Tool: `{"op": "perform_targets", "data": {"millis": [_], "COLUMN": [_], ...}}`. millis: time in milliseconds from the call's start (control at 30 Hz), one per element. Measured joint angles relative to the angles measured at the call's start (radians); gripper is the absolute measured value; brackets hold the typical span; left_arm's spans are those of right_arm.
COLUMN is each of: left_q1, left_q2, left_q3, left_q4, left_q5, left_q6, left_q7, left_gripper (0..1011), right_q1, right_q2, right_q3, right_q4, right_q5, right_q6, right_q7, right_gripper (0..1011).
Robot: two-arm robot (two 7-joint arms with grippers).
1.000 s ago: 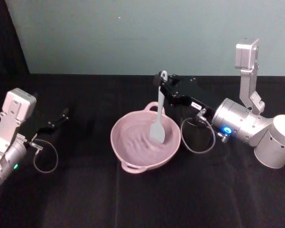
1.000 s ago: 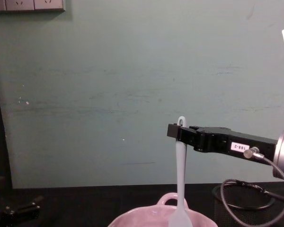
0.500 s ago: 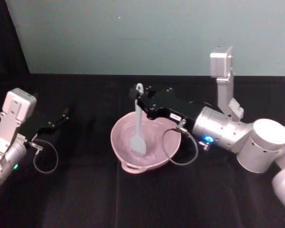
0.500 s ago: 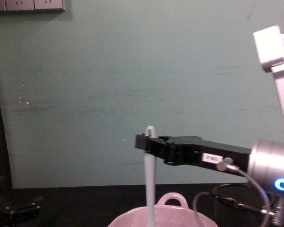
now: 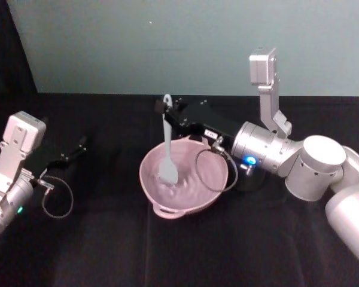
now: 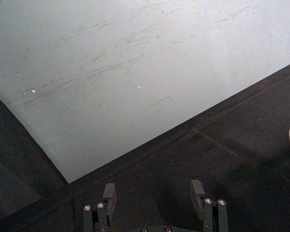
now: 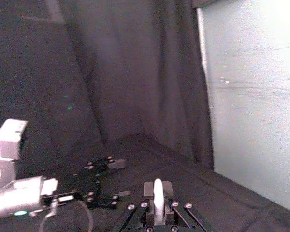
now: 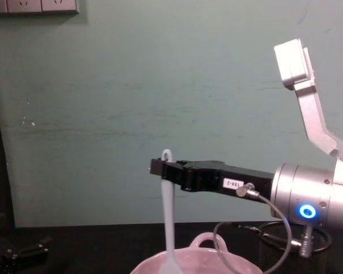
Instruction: Use the one hand to pick up the spoon and stir the clear water in the bowl.
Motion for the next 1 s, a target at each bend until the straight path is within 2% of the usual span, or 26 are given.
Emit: {"op": "perform_targets", "data": {"millis": [200,433,700,900,1000], "left_q1": [0.000,0.000,0.000,0.000,0.000], "left_q2": [0.000,0.000,0.000,0.000,0.000], "left_q3": [0.000,0.000,0.000,0.000,0.000], "left_q4": [0.000,0.000,0.000,0.000,0.000], "left_q5": [0.000,0.000,0.000,0.000,0.000], "left_q6": [0.000,0.000,0.000,0.000,0.000], "left_q7": [0.000,0.000,0.000,0.000,0.000], "left_gripper": [1011,1011,1011,1011,1011], "right_q1": [0.030,0.022,-0.027,-0.067,-0.088], "right_q2": [-0.004,0.015,0.053,0.072,0.077], "right_q3": [0.025,0.059,0.087,0.089,0.078], "right_q4": [0.068,0.071,-0.010,-0.080,-0.118], "right_q5": [0.001,0.001,0.000,0.001,0.003], "right_q6": [-0.024,-0.031,-0.025,-0.008,0.002], "right_q7": [0.004,-0.009,-0.035,-0.043,-0.042], "right_gripper": [110,110,110,110,110]}}
